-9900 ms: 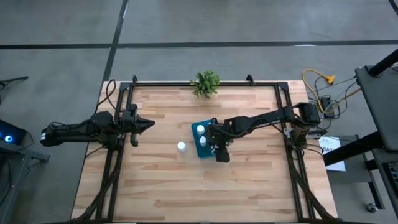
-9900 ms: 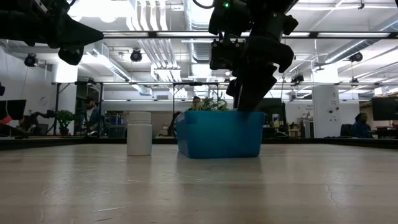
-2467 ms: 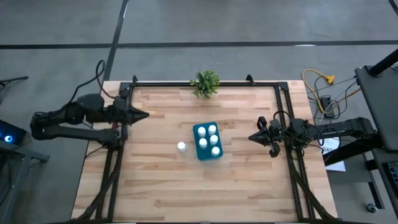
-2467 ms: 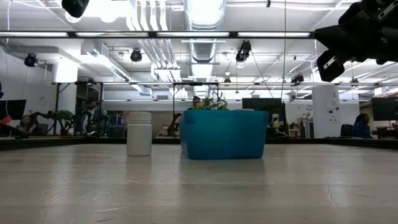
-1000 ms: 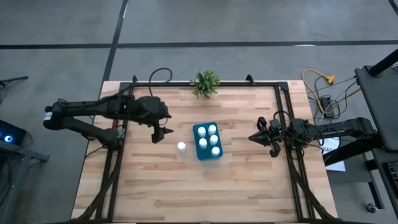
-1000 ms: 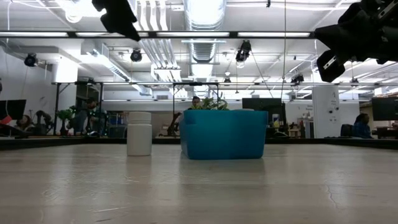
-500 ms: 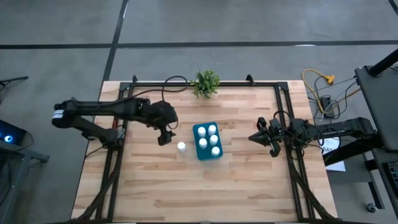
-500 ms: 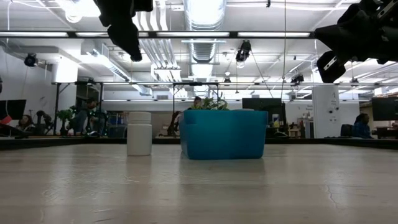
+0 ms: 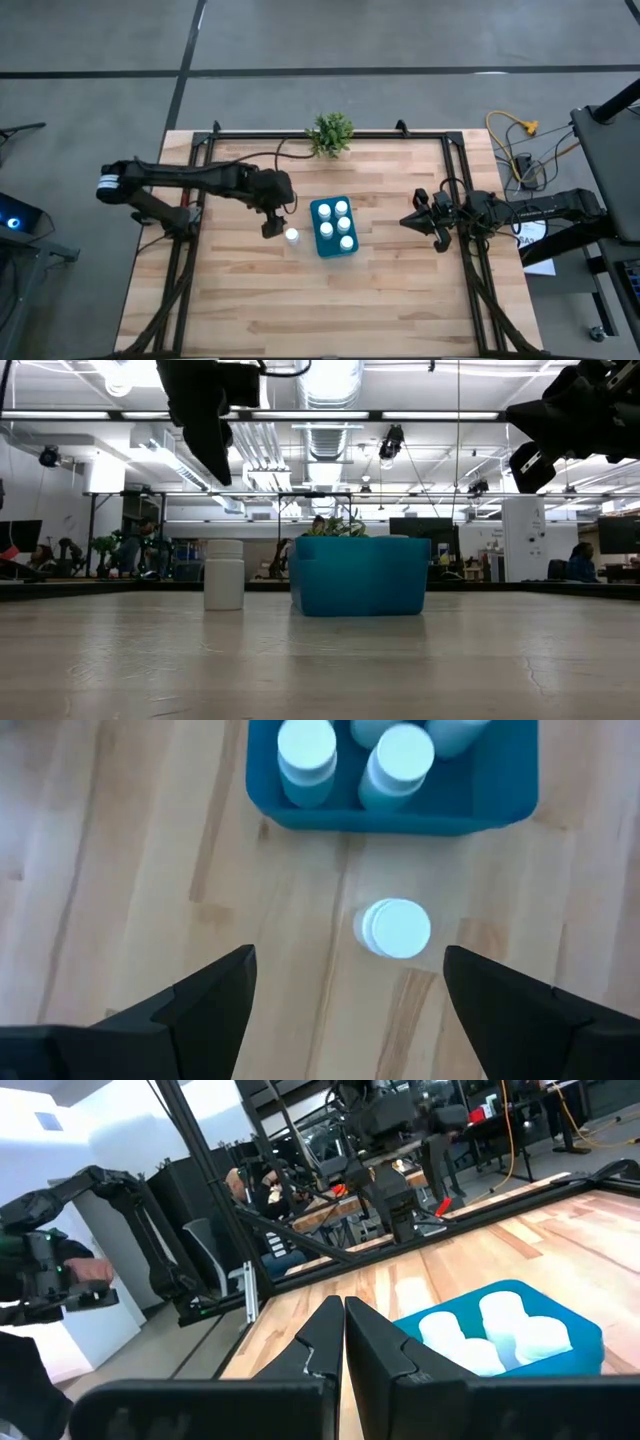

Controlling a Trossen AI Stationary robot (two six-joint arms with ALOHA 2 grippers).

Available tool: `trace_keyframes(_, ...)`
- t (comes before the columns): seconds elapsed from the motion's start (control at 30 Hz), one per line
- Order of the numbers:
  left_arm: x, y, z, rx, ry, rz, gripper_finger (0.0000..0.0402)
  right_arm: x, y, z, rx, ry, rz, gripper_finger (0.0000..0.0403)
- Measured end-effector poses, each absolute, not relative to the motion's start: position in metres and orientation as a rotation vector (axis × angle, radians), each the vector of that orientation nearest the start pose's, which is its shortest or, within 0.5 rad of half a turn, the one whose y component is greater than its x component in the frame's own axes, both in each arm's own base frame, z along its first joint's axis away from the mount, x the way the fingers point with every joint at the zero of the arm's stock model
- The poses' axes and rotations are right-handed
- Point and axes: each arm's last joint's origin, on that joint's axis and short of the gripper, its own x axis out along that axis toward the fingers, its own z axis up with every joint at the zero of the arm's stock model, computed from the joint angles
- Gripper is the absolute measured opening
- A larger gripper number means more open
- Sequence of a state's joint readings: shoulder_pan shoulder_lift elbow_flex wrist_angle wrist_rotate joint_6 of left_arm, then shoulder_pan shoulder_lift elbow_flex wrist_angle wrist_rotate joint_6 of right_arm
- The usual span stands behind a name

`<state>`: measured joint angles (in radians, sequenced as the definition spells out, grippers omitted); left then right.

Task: Pick and place pill bottles into a basket
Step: Put the white medicine bottle into the blue bin

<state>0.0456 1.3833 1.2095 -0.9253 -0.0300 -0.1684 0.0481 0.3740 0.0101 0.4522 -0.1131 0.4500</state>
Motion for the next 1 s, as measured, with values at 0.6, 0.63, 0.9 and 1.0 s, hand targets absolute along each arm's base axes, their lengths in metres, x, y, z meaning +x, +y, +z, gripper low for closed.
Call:
trace_keyframes(0.6, 0.295, 0.010, 0.263, -0.227, 1.146, 0.022, 0.0304, 0.120, 0.009, 0.177, 0.446, -0.047, 0.177, 0.0008)
trace_keyframes(0.63, 0.295, 0.010, 0.263, -0.227, 1.147, 0.022, 0.0304, 0.120, 0.009, 0.177, 0.446, -0.047, 0.178, 0.0008)
trace_keyframes(0.9, 0.295, 0.010, 0.259, -0.231, 1.137, 0.018, 0.0304, 0.120, 0.009, 0.177, 0.441, -0.044, 0.177, 0.0008)
trace_keyframes(1.0, 0.297, 0.010, 0.257, -0.245, 1.114, 0.025, 0.0304, 0.120, 0.009, 0.177, 0.438, -0.044, 0.177, 0.0008)
